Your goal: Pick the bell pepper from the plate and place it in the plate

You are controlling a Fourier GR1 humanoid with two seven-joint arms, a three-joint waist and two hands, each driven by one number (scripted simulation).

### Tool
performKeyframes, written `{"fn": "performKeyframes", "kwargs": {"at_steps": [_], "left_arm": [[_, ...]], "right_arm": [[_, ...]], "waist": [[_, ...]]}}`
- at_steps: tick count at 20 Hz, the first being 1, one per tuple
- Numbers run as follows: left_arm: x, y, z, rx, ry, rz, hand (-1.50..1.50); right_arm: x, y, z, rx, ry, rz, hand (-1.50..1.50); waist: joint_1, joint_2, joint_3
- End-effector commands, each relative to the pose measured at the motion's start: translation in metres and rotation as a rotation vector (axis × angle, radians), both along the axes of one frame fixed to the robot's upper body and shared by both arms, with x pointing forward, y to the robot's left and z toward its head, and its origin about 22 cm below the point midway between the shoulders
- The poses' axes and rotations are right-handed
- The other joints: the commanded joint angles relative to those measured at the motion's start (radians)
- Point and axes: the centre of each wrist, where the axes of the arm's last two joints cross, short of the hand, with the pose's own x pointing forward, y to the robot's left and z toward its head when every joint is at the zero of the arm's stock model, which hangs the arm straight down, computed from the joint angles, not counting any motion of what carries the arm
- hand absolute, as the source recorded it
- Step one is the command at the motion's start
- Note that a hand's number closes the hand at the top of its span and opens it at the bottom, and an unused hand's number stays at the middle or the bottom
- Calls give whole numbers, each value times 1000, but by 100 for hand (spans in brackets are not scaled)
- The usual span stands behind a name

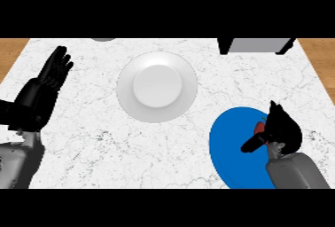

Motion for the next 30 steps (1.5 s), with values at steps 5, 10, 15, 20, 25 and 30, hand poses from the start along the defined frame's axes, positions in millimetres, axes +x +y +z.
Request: {"fn": "performKeyframes", "kwargs": {"at_steps": [5, 10, 15, 20, 25, 30], "left_arm": [[10, -10, -15, 3, -6, -8, 0], [-12, 16, 17, 11, -8, -7, 0], [-5, 10, -5, -2, -3, -10, 0], [-3, 0, -3, -15, 3, -34, 0], [5, -7, 12, -4, -37, -69, 0], [4, -7, 7, -14, -40, -66, 0]], "right_arm": [[2, -9, -22, -18, 107, -95, -150], [0, -29, -40, -21, 17, -71, 150], [16, -24, -44, -219, -134, -49, 150], [42, -61, -7, -308, -175, 182, 150], [51, -101, 22, -300, -165, 596, 150], [75, -136, 50, -211, -309, 786, 150]], "waist": [[-3, 1, 0], [4, -1, 0], [10, 1, 1], [33, 8, 2], [77, 29, 8], [70, 23, 5]]}}
